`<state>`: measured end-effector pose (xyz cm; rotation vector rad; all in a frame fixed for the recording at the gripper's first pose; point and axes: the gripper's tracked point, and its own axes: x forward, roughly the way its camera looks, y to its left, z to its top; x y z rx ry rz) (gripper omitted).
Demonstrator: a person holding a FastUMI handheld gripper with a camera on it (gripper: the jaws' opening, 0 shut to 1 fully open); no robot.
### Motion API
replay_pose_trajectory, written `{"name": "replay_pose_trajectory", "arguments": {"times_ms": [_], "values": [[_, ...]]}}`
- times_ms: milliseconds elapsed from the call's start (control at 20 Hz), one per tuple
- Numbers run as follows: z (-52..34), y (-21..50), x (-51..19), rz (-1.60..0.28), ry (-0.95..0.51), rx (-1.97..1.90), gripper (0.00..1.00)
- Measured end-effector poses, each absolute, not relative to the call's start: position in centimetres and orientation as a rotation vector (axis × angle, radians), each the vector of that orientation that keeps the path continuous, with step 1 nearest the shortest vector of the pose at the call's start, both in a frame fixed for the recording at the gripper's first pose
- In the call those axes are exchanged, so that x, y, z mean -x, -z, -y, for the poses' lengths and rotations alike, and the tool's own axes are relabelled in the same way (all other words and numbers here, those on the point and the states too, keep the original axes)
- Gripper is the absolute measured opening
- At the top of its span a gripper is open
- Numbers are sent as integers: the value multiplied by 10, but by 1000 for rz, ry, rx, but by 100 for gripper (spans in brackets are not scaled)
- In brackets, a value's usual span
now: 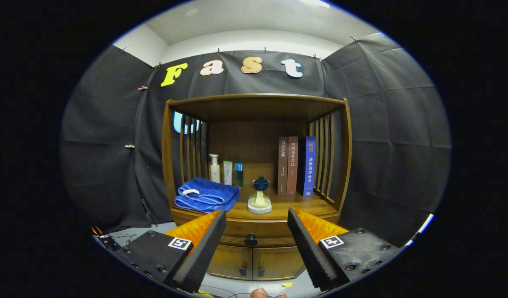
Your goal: Pull open the drawer, take out the items inside it, and place them on the countertop above the cabinet.
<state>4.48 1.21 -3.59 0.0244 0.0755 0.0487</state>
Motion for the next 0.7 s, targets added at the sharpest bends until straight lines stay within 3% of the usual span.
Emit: {"name": "replay_pose_trajectory", "arguments": {"times_ms": [700], "values": [[-5,-27,-4,-51,-65,-48,97]]}}
